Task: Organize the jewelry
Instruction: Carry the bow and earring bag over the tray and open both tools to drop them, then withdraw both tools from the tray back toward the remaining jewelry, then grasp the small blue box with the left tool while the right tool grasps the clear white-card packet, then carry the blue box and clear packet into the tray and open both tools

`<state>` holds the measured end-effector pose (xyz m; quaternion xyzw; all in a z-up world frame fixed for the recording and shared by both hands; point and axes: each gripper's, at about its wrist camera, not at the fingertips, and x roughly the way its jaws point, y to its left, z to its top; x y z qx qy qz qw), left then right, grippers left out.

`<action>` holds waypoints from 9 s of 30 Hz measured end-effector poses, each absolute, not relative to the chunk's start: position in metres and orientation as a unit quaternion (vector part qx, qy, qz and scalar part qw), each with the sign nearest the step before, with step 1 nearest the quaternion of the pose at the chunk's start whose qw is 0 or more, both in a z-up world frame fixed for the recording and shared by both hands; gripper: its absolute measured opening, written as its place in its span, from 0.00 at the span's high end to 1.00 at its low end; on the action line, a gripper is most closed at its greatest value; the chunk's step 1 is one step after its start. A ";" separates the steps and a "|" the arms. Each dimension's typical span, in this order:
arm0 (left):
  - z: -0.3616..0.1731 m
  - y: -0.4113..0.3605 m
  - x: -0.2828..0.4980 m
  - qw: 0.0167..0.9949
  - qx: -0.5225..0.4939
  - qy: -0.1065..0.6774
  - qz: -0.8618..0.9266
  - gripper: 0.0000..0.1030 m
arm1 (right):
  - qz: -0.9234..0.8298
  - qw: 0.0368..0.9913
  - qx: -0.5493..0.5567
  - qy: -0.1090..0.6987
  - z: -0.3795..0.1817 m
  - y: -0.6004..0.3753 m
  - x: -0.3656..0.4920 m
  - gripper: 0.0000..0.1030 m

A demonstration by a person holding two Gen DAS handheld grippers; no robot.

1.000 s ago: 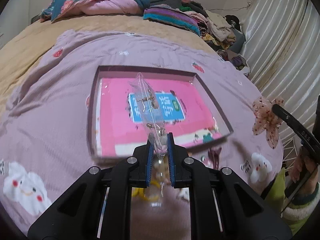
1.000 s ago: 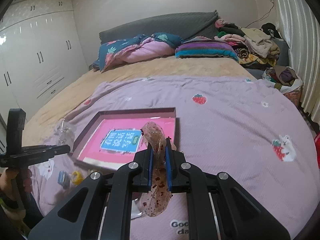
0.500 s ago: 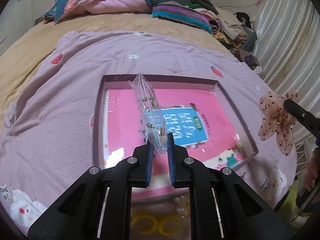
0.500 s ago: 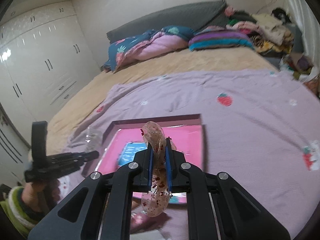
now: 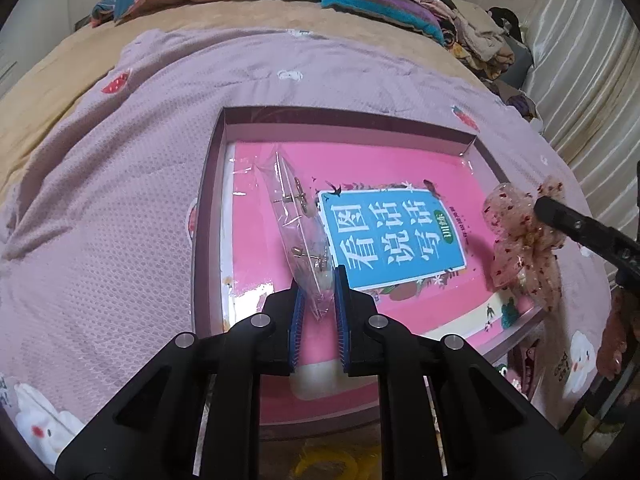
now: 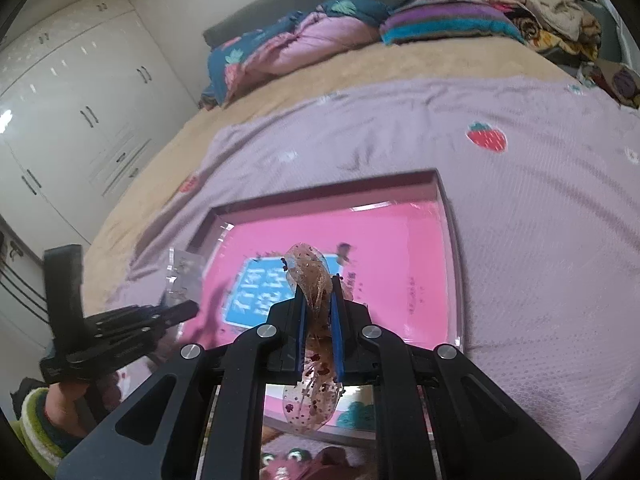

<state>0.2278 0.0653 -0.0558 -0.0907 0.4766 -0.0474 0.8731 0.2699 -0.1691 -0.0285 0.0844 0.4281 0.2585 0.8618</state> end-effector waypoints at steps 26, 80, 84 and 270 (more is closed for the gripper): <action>-0.033 0.072 0.204 0.884 -0.092 0.457 -0.033 0.44 | 0.160 0.912 0.041 0.375 -0.002 -0.223 0.238 0.34; 0.058 0.061 0.057 0.935 -0.077 0.347 -0.012 0.09 | 0.217 0.935 -0.015 0.281 0.058 -0.222 0.071 0.06; 0.054 0.061 0.049 0.934 -0.076 0.349 -0.011 0.09 | 0.222 0.932 -0.024 0.284 0.054 -0.217 0.064 0.06; -0.050 0.054 0.212 0.878 -0.093 0.466 -0.063 0.82 | 0.254 0.901 -0.034 0.350 -0.002 -0.152 0.267 0.19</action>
